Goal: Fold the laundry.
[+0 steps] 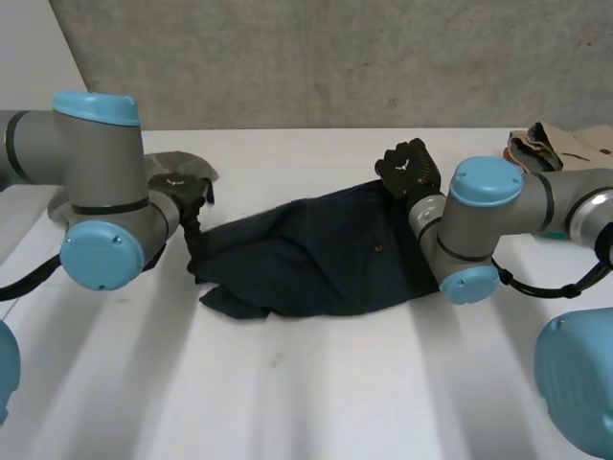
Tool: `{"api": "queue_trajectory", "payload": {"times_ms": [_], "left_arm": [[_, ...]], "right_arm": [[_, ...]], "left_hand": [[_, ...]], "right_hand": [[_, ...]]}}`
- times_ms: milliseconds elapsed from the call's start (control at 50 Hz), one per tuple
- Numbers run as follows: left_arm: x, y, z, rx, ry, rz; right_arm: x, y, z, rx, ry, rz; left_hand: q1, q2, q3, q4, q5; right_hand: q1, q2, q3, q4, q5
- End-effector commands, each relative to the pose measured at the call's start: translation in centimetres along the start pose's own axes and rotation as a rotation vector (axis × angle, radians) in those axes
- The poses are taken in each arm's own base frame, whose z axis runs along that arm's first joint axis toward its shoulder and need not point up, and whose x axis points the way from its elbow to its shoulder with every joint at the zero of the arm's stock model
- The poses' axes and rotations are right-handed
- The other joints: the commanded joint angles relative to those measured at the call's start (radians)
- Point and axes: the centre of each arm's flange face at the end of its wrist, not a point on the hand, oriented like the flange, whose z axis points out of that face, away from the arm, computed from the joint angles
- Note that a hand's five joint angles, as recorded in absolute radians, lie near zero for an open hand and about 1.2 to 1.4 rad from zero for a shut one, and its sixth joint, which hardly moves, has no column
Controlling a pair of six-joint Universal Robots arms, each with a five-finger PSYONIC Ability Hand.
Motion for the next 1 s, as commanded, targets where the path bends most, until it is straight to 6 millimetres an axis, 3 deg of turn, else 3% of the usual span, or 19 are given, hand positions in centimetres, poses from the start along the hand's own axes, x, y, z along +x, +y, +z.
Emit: {"api": "queue_trajectory", "payload": {"times_ms": [20, 220, 300, 440, 520, 620, 660, 740, 800, 820, 880, 900, 1000], "left_arm": [[-0.4, -1.7, -0.6, 0.067, -0.033, -0.001], [1.9, -2.0, -3.4, 0.108, 0.11, 0.038], [3.1, -1.4, -2.8, 0.127, 0.151, 0.052], [3.3, 0.0, -1.1, 0.088, 0.146, 0.075], [3.5, 0.5, -0.5, 0.067, 0.152, 0.076], [3.4, 0.1, 0.4, 0.091, 0.151, 0.078], [3.3, -0.4, 0.7, 0.111, 0.146, 0.08], [2.1, -2.6, 1.8, 0.21, 0.103, 0.112], [0.4, -6.7, 2.2, 0.388, 0.04, 0.137], [-0.5, -9.4, 1.8, 0.503, 0.011, 0.138], [-1.8, -14.0, 0.1, 0.703, -0.022, 0.116], [-2.5, -16.9, -1.6, 0.832, -0.039, 0.091], [-4.1, -22.7, -6.6, 1.114, -0.072, -0.024]], "right_arm": [[0.7, -1.3, -0.1, 0.018, 0.022, 0.01], [4.2, -5.5, -4.0, 0.022, 0.005, 0.059], [5.5, -7.0, -5.8, 0.047, -0.011, 0.086], [6.8, -8.0, -7.9, 0.066, -0.029, 0.118], [6.8, -7.9, -8.5, 0.063, -0.044, 0.121], [6.1, -7.3, -8.3, 0.058, -0.063, 0.106], [6.1, -7.1, -7.8, 0.065, -0.05, 0.089], [6.6, -6.8, -5.6, 0.101, 0.015, 0.054], [8.5, -7.9, -3.0, 0.182, 0.14, 0.041], [10.1, -9.2, -1.9, 0.251, 0.231, 0.045], [12.8, -11.8, -0.7, 0.379, 0.381, 0.072], [14.8, -13.9, -0.5, 0.48, 0.481, 0.097], [18.5, -19.0, -1.5, 0.735, 0.675, 0.144]], "left_hand": [[-0.136, -0.188, -0.191, -0.193, -0.195], [-0.136, -0.188, -0.191, -0.193, -0.195], [-0.051, -0.103, -0.106, -0.108, -0.11], [0.031, -0.02, -0.024, -0.026, -0.028], [0.219, 0.167, 0.164, 0.162, 0.16], [0.866, 0.815, 0.811, 0.809, 0.807], [0.97, 0.919, 0.915, 0.914, 0.911], [1.036, 0.984, 0.98, 0.979, 0.976], [1.038, 0.986, 0.983, 0.981, 0.979], [1.038, 0.986, 0.983, 0.981, 0.979], [1.038, 0.986, 0.983, 0.981, 0.979], [1.038, 0.986, 0.983, 0.981, 0.979], [1.038, 0.986, 0.983, 0.981, 0.979]], "right_hand": [[0.263, 0.228, 0.212, 0.202, 0.212], [0.263, 0.228, 0.212, 0.202, 0.212], [0.263, 0.228, 0.212, 0.202, 0.212], [0.263, 0.228, 0.212, 0.202, 0.212], [0.263, 0.228, 0.212, 0.202, 0.212], [0.263, 0.228, 0.212, 0.202, 0.212], [0.263, 0.228, 0.212, 0.202, 0.212], [0.263, 0.228, 0.212, 0.202, 0.212], [0.263, 0.228, 0.212, 0.202, 0.212], [0.263, 0.228, 0.212, 0.202, 0.212], [0.263, 0.228, 0.212, 0.202, 0.212], [0.263, 0.228, 0.212, 0.202, 0.212], [0.263, 0.228, 0.212, 0.202, 0.212]]}}
